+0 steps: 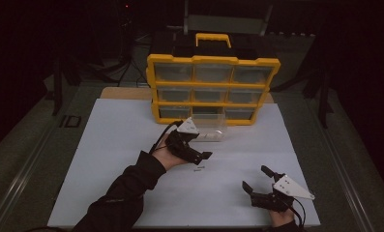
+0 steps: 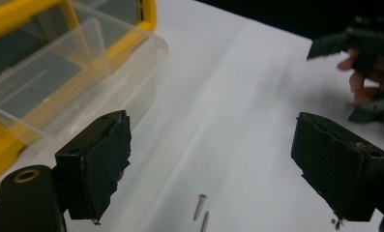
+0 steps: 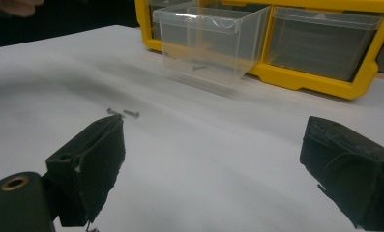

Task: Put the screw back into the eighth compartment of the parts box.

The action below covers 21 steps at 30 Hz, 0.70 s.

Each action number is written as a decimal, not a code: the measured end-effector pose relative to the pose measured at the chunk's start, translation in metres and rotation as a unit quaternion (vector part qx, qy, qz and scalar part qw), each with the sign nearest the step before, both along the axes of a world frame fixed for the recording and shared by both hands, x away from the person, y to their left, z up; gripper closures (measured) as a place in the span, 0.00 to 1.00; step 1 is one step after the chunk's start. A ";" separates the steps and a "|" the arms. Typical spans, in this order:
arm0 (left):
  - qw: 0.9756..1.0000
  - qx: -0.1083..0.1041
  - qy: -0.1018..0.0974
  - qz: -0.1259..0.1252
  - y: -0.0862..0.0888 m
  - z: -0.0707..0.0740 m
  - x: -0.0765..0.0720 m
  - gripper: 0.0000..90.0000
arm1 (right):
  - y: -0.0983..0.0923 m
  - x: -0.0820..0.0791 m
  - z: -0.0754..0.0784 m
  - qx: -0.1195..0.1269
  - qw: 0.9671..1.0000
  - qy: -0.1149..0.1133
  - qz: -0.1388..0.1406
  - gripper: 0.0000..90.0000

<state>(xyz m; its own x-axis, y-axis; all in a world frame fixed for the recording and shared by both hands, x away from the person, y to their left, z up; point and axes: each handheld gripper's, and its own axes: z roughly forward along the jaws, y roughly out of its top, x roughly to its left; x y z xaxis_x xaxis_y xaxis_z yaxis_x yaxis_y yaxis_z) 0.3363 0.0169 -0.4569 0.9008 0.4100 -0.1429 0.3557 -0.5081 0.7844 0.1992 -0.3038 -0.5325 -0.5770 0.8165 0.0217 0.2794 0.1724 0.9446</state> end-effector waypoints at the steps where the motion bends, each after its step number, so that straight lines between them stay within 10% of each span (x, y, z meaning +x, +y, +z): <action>1: 1.000 0.002 0.002 -0.004 0.000 -0.003 -0.001 0.14 | 0.000 0.000 0.000 0.000 1.000 0.000 0.000 0.10; 9: 0.999 0.017 0.019 -0.028 -0.001 -0.026 -0.005 0.21 | 0.000 0.000 0.000 -0.001 1.000 0.000 0.001 0.10; 21: 0.997 0.045 0.041 -0.045 -0.003 -0.056 -0.002 0.63 | 0.000 0.000 0.000 0.000 1.000 0.000 0.000 0.10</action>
